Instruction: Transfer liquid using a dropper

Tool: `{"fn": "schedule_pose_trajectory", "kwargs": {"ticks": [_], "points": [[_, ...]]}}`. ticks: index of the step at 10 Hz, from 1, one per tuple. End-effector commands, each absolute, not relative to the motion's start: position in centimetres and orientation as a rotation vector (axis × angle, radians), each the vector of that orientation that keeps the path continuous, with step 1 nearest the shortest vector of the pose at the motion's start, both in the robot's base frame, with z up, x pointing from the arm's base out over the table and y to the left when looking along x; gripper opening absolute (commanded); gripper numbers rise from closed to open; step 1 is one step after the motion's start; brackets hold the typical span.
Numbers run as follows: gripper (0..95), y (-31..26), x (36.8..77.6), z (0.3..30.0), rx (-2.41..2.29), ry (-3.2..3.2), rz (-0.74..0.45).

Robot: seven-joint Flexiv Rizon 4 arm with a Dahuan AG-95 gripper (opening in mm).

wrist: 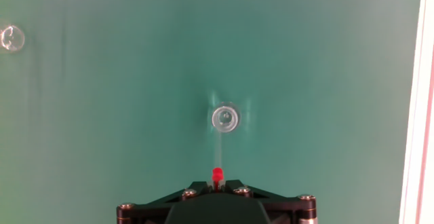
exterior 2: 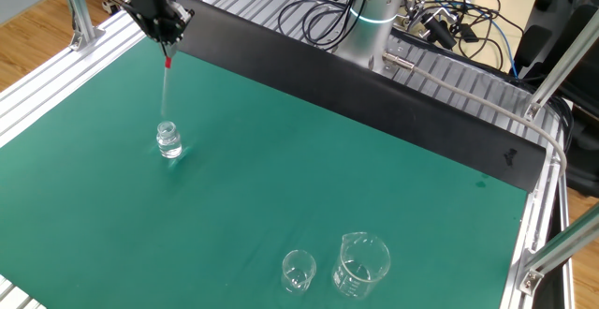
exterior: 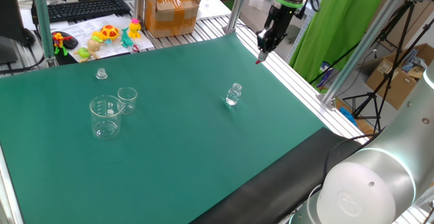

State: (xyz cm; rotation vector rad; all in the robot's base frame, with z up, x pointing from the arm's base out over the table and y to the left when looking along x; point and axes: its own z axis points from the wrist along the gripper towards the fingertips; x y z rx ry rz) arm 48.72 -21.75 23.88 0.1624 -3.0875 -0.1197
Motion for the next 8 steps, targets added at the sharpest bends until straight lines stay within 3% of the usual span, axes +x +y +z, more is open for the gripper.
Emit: {"fn": "schedule_pose_trajectory", "kwargs": {"ticks": [1,8], "points": [[0.0,-21.80,48.64,23.89,0.163,-3.088,-0.117],[0.0,-22.49,47.88,23.29,0.181,-3.081,-0.116]]}}
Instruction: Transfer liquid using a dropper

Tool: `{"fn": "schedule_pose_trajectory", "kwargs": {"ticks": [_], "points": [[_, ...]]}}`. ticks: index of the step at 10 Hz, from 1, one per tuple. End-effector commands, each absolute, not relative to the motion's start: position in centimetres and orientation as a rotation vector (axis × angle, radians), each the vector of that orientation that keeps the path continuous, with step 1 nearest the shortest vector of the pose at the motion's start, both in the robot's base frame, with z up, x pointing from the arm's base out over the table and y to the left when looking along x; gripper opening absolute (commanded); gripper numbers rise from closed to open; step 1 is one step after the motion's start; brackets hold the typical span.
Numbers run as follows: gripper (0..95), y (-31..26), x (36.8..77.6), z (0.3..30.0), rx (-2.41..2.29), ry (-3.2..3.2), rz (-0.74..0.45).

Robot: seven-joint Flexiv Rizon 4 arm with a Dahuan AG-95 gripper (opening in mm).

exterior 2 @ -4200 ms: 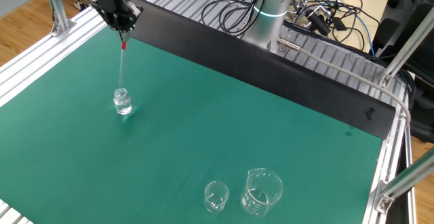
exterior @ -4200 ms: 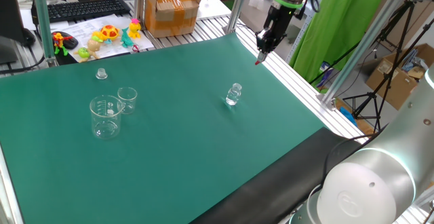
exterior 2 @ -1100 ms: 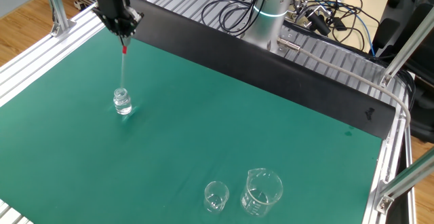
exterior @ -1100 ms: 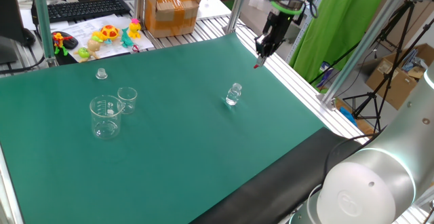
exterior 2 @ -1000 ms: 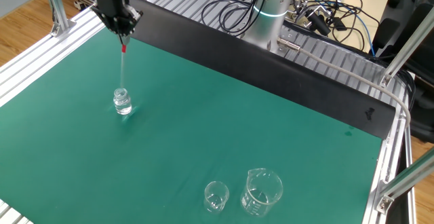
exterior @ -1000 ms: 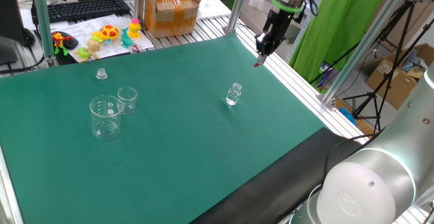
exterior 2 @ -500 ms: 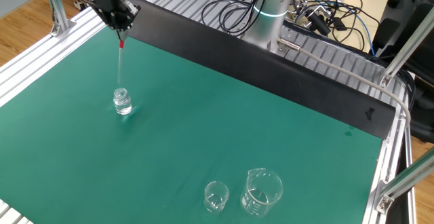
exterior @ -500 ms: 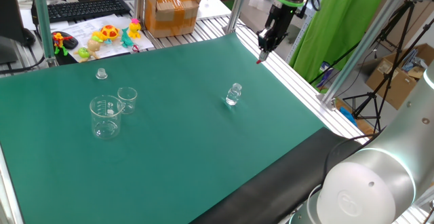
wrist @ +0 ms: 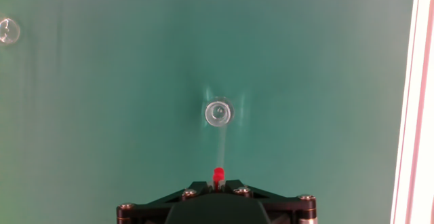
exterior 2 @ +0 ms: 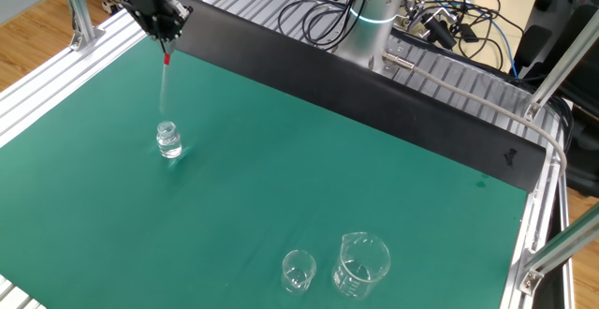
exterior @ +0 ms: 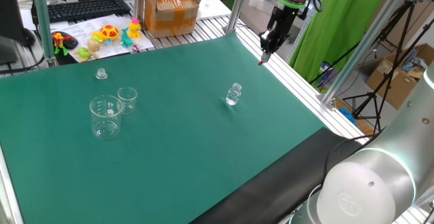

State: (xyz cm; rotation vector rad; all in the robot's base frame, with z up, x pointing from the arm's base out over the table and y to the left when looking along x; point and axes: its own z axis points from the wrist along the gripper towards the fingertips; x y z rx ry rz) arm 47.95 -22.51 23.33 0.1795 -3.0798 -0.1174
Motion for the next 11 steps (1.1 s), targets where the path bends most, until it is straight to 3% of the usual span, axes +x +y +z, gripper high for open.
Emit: {"fn": "schedule_pose_trajectory", "kwargs": {"ticks": [1,11], "points": [[0.0,-22.3,47.6,23.0,0.179,-3.081,-0.117],[0.0,-21.3,46.9,19.9,0.168,-3.128,-0.118]]}}
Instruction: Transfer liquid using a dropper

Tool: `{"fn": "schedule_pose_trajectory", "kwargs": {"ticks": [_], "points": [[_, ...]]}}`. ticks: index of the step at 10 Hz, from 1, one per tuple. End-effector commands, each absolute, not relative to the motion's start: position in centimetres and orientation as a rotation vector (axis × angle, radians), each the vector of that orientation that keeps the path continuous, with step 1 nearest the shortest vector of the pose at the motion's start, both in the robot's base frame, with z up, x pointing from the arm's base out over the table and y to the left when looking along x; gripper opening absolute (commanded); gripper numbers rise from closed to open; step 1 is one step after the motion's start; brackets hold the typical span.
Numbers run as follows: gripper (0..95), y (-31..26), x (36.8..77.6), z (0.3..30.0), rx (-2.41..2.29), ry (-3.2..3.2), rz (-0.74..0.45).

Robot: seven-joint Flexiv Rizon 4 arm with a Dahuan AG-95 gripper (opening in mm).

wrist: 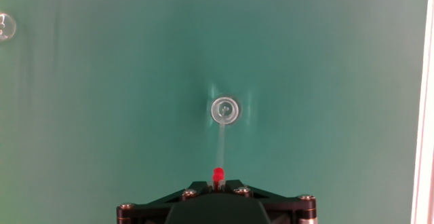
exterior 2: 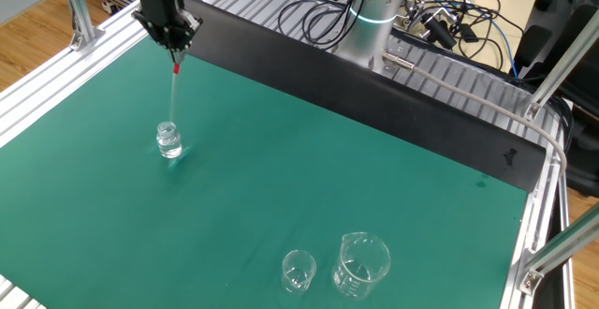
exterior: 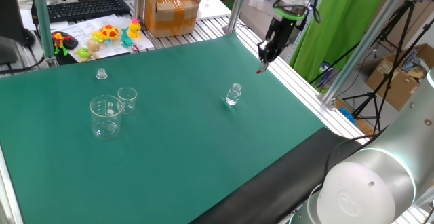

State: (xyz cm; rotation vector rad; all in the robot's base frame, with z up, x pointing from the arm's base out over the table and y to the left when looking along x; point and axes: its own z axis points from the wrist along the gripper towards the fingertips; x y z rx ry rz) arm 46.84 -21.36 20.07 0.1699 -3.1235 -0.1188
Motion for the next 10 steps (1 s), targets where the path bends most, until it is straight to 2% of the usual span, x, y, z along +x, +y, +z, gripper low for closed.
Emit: {"fn": "schedule_pose_trajectory", "kwargs": {"ticks": [1,10], "points": [[0.0,-21.2,46.9,19.8,0.167,-3.131,-0.118],[0.0,-20.4,48.2,18.9,0.160,-3.137,-0.114]]}}
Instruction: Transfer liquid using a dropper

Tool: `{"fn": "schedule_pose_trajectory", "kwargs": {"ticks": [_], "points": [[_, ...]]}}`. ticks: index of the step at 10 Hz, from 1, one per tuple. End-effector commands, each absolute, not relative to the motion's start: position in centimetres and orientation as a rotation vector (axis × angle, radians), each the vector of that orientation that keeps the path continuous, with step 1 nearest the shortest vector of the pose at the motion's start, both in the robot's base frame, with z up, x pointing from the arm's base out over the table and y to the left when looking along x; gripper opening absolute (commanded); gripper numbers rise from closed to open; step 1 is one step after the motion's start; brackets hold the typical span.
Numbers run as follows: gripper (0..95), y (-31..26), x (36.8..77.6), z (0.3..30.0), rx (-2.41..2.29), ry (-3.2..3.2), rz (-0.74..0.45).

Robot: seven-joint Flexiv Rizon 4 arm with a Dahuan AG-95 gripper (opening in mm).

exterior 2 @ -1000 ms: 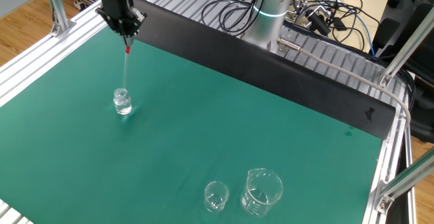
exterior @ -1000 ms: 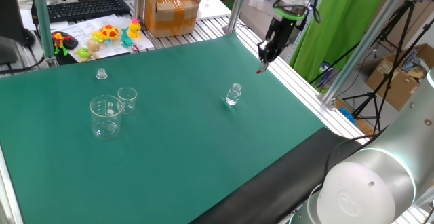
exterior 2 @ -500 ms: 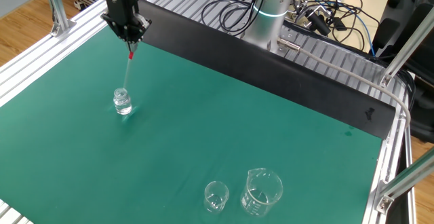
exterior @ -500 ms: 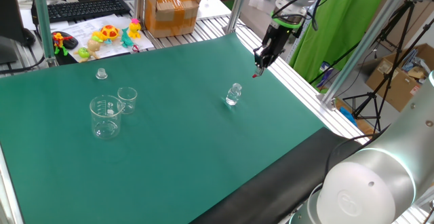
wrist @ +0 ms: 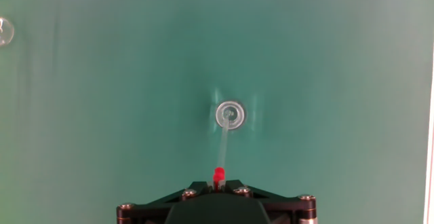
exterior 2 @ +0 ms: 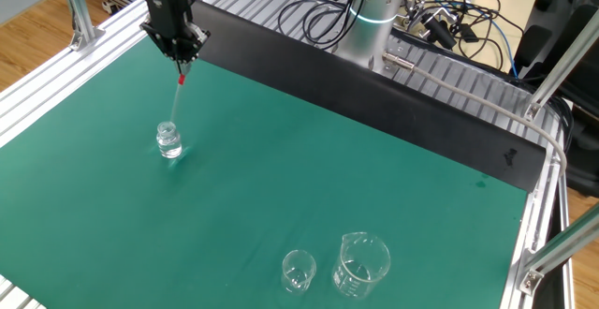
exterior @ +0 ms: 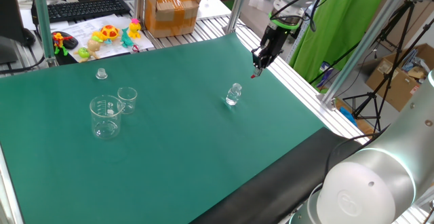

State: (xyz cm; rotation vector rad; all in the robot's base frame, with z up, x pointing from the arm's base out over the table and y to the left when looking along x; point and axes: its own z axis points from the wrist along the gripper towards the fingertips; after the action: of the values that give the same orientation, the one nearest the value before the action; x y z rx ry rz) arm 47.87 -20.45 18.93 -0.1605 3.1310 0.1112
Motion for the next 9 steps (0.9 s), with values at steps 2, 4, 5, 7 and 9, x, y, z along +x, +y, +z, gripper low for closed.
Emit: {"fn": "schedule_pose_trajectory", "kwargs": {"ticks": [2,4,5,7,9], "points": [[0.0,-20.57,48.51,18.83,-0.161,3.135,0.115],[0.0,-20.56,48.47,18.71,-0.158,3.135,0.116],[0.0,-20.56,48.47,18.71,-0.157,3.135,0.117],[57.0,-20.57,48.47,18.70,-0.142,3.139,0.114],[95.0,-20.58,48.47,18.70,-0.125,3.136,0.110]]}}
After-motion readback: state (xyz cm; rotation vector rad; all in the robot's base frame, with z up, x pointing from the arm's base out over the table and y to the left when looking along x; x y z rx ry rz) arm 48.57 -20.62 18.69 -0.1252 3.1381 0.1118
